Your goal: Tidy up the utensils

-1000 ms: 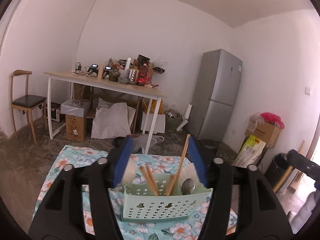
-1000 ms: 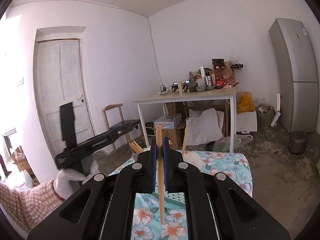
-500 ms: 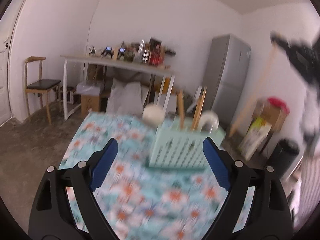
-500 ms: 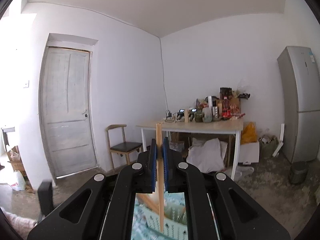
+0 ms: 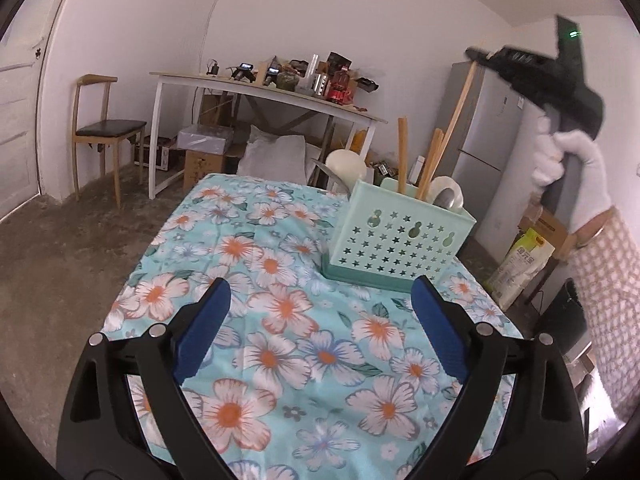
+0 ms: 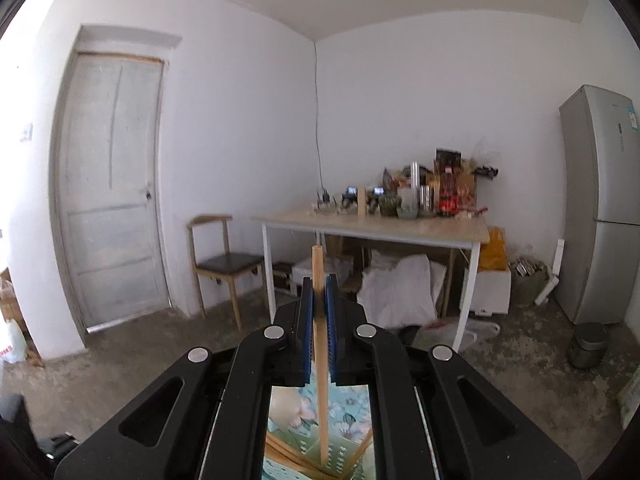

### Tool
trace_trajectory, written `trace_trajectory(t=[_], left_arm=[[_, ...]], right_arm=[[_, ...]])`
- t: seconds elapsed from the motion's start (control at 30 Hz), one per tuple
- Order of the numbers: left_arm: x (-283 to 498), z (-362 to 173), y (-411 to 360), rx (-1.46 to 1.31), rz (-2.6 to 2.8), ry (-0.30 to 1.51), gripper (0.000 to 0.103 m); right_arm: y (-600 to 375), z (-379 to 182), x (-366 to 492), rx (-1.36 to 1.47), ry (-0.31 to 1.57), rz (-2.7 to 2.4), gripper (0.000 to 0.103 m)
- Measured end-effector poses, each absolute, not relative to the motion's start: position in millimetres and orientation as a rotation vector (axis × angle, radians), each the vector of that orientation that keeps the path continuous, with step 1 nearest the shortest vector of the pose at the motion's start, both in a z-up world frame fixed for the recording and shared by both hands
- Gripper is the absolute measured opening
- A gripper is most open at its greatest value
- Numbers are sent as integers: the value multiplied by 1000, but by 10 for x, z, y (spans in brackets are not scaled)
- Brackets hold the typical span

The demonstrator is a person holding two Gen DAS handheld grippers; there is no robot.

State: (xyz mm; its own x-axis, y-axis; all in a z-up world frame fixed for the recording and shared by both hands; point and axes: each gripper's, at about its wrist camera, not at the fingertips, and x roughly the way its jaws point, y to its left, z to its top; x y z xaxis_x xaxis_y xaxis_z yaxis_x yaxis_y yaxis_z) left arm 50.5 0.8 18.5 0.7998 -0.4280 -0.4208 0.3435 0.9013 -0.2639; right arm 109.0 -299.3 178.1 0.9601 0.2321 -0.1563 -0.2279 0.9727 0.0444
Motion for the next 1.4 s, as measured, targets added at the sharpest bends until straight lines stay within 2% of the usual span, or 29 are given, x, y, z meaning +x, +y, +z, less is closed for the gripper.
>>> trace_trajectory(t=[0.13,0.2,0.23,0.27,0.5,0.6,0.77,0.93,1.17,1.4], left_arm=[[526,169,23,-187,-408,493,89],[529,147,32,-197,-405,500,89],[525,144,25,-198,-404,503,89],[520,141,21,-200,-402,504,89],[482,174,2,-201,-378,491,92],[460,219,2,-196,-347,490,93],[451,340,-7,-189,-303,485,94],[488,520,-85,-150,-227,475,95],[521,694,-268,-39,-135,494,95],[497,688,-402,40,-36,543,95]], right_arm=[[-2964,1543,1348,20,268,217,8],[-2982,1466,1419,27,309,206,20],[-2996,1452,1413,36,310,204,33],[-3008,1458,1397,46,305,208,40],[-3112,1605,1106,74,248,202,51],[-3176,1644,807,96,221,190,59],[-3214,1506,341,122,245,137,82],[-3086,1094,-10,109,327,32,97],[-2929,520,-319,148,476,-169,97],[-2952,255,-462,127,556,-346,97]])
